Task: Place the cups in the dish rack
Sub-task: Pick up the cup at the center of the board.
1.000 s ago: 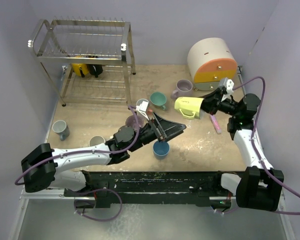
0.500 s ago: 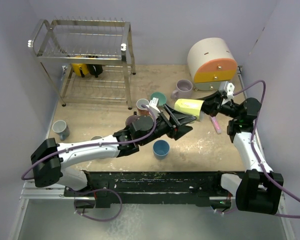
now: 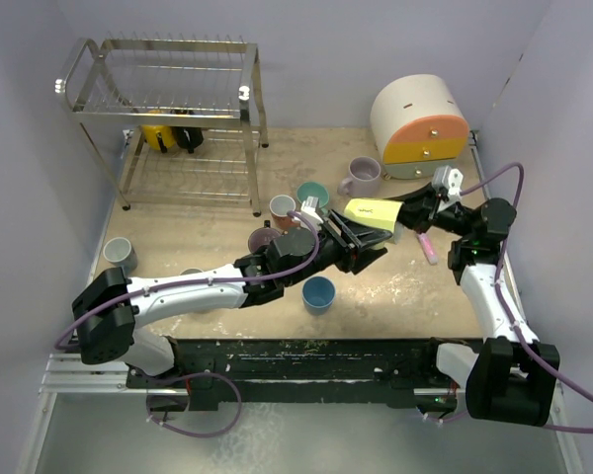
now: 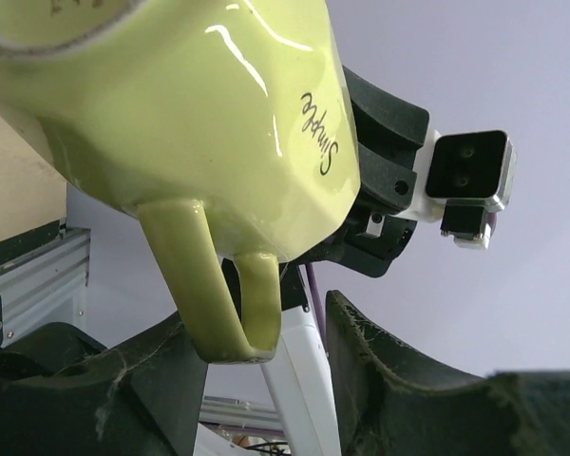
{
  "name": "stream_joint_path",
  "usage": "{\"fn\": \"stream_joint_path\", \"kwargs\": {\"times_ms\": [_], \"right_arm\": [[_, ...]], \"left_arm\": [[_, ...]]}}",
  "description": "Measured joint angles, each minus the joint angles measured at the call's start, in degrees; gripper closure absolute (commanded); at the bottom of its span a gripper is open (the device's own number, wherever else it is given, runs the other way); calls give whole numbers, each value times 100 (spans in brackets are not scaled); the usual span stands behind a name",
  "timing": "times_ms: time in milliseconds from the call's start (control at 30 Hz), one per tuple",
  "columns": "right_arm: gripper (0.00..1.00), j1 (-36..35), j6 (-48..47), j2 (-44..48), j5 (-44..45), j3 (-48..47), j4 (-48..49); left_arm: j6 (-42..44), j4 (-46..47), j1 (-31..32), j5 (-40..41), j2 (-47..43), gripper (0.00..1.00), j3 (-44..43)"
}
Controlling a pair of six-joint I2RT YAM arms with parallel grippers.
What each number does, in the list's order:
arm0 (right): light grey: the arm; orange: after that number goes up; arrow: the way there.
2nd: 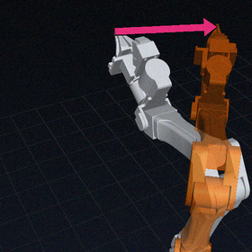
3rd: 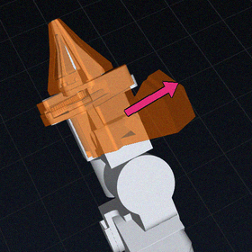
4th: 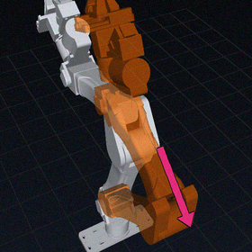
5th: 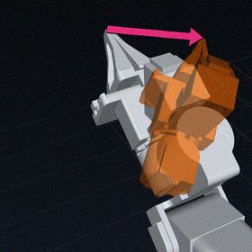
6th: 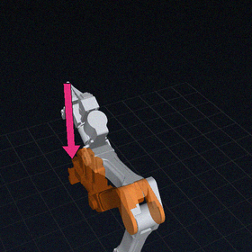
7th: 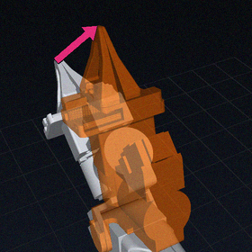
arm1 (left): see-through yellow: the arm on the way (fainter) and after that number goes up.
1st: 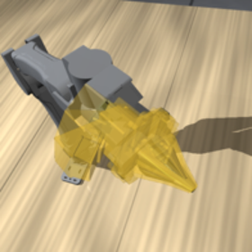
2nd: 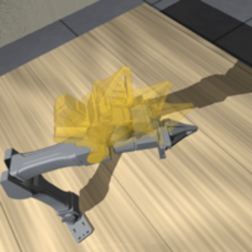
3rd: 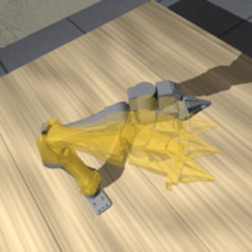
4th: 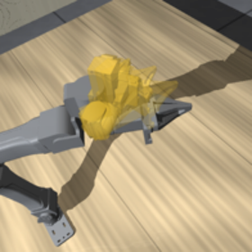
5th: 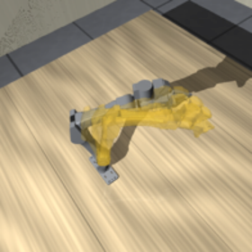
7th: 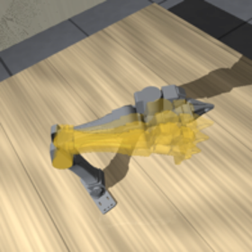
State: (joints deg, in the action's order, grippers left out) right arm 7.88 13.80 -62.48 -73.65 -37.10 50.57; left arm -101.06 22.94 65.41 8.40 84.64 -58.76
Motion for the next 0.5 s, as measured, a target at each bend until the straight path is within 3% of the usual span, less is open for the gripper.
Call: {"fn": "stream_joint_path", "kwargs": {"times_ms": [500], "right_arm": [[100, 0, 22, 74, -92, 17, 293]], "left_arm": [[-420, 15, -114, 31, 28, 55, 4]]}}
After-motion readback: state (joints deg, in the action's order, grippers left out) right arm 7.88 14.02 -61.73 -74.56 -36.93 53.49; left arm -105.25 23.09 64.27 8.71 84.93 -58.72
